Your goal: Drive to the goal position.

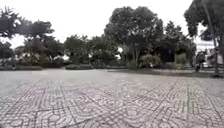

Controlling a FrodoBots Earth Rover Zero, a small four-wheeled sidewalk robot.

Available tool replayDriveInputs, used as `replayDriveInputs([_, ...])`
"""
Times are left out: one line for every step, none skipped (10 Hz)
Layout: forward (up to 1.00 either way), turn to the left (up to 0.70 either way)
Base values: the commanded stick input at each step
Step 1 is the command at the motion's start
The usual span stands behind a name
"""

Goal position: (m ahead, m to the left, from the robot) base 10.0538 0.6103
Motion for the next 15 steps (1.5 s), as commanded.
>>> replayDriveInputs([1.00,0.00])
replayDriveInputs([1.00,0.00])
replayDriveInputs([1.00,0.00])
replayDriveInputs([1.00,0.00])
replayDriveInputs([1.00,0.00])
replayDriveInputs([1.00,0.00])
replayDriveInputs([1.00,0.00])
replayDriveInputs([1.00,0.00])
replayDriveInputs([1.00,0.00])
replayDriveInputs([1.00,0.00])
replayDriveInputs([1.00,0.00])
replayDriveInputs([1.00,0.00])
replayDriveInputs([1.00,0.00])
replayDriveInputs([1.00,0.00])
replayDriveInputs([1.00,0.00])
